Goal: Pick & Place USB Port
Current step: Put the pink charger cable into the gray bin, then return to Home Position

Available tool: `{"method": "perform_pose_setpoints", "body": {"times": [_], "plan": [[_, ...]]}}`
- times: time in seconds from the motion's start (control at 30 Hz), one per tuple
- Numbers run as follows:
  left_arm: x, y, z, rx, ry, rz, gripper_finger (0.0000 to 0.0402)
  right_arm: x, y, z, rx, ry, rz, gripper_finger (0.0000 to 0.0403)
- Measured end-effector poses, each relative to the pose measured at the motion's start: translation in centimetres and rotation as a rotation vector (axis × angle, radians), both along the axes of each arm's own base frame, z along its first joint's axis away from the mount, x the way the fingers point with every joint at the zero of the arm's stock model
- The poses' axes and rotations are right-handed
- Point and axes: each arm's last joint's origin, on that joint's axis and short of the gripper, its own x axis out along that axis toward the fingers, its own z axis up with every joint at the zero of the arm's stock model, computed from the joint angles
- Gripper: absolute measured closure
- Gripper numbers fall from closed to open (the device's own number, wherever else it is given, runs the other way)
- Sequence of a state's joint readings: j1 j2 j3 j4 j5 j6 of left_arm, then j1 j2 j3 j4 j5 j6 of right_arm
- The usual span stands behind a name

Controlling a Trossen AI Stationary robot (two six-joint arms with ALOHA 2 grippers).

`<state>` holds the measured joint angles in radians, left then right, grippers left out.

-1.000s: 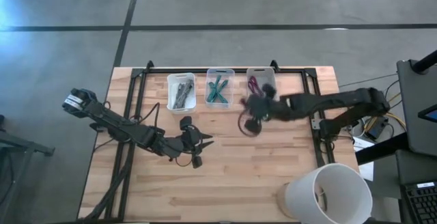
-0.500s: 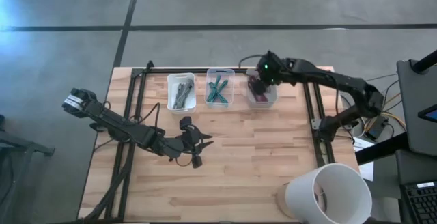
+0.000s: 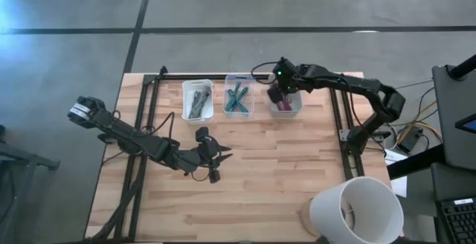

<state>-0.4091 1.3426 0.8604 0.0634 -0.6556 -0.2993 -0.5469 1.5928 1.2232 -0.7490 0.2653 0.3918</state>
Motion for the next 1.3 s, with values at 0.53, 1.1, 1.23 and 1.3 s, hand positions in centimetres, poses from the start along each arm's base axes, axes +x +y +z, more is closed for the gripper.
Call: {"method": "perform_pose_setpoints", "body": {"times": [0.53, 1.1, 1.23, 1.3], "plan": [[-0.1, 0.0, -0.2, 0.004, 0.011, 0.000, 0.0291, 2.1, -0.8, -5.7, 0.068, 0.132, -0.095, 0.0380], [-0.2, 0.1, -0.6, 0.010, 0.024, 0.000, 0.0291, 2.4, -0.8, -7.1, 0.094, 0.190, -0.052, 0.0356], [-0.2, 0.1, -0.6, 0.011, 0.025, 0.000, 0.0291, 2.4, -0.8, -7.1, 0.093, 0.190, -0.051, 0.0331], [-0.2, 0.1, -0.6, 0.011, 0.025, 0.000, 0.0291, 2.5, -0.7, -7.1, 0.092, 0.190, -0.048, 0.0318]]}}
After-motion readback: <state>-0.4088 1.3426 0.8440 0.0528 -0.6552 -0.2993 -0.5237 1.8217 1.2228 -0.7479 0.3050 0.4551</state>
